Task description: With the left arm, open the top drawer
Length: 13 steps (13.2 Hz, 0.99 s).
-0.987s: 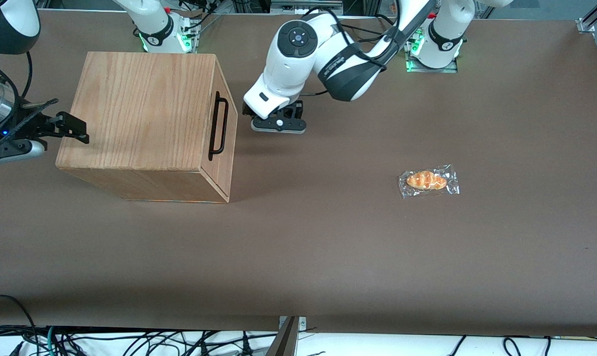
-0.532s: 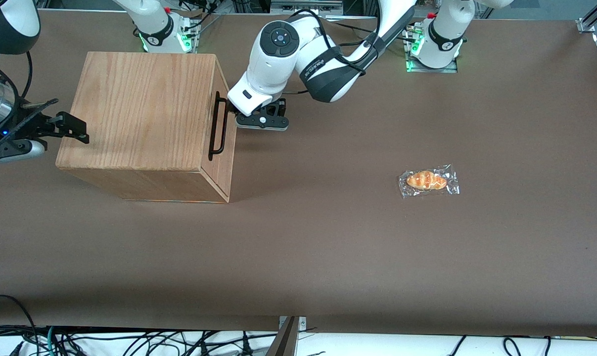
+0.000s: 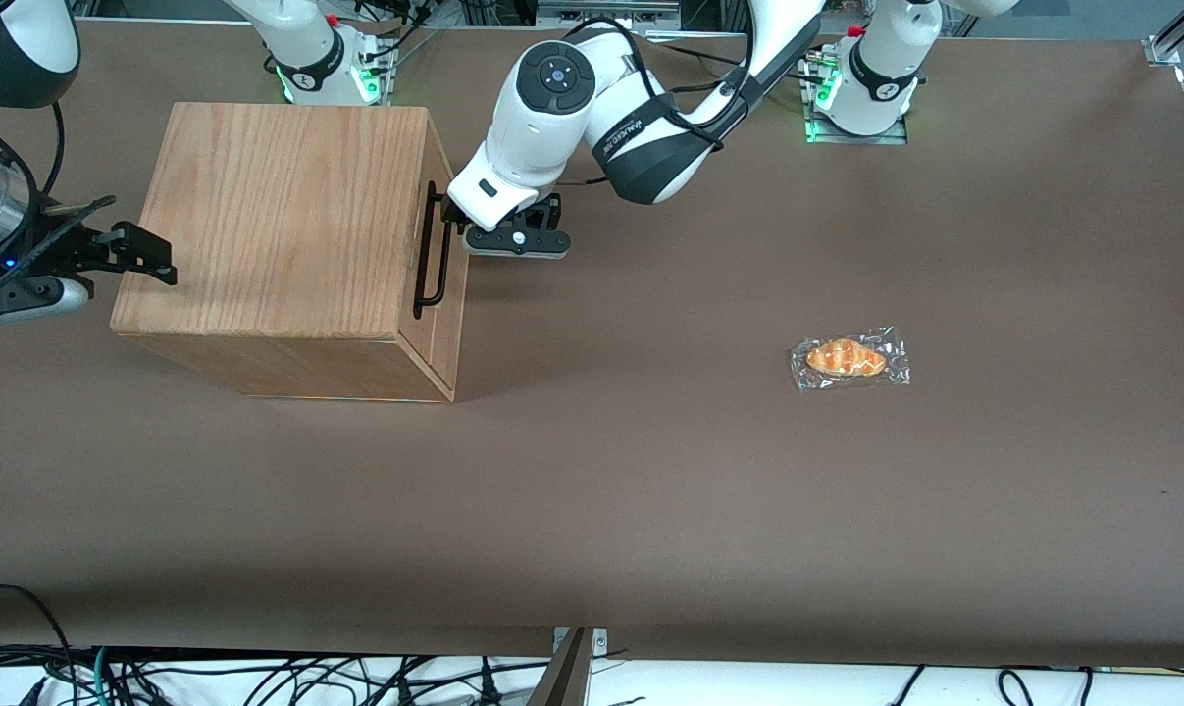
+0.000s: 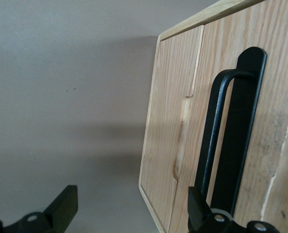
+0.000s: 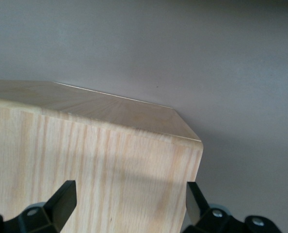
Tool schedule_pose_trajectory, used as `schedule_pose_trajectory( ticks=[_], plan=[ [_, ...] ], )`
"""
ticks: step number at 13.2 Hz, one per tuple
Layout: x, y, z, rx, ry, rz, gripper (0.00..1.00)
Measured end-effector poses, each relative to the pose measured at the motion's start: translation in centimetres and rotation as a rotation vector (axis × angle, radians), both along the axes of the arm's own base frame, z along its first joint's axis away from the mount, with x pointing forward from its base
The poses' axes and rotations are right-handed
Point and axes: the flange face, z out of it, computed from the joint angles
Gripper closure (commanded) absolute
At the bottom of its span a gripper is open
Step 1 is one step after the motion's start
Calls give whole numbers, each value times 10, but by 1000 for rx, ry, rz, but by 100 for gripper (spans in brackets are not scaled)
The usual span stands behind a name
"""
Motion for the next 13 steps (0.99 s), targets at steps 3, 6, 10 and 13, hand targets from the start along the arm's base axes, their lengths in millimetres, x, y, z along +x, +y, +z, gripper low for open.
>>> schedule_pose_trajectory(
  ticks=[3, 6, 10, 13],
  plan=[
    [0, -3, -1, -12, -3, 10, 0],
    [-3, -8, -7, -22, 4, 17, 0],
    [-2, -8, -6, -40, 21, 29, 0],
    [-3, -9, -6, -45, 28, 30, 0]
  ],
)
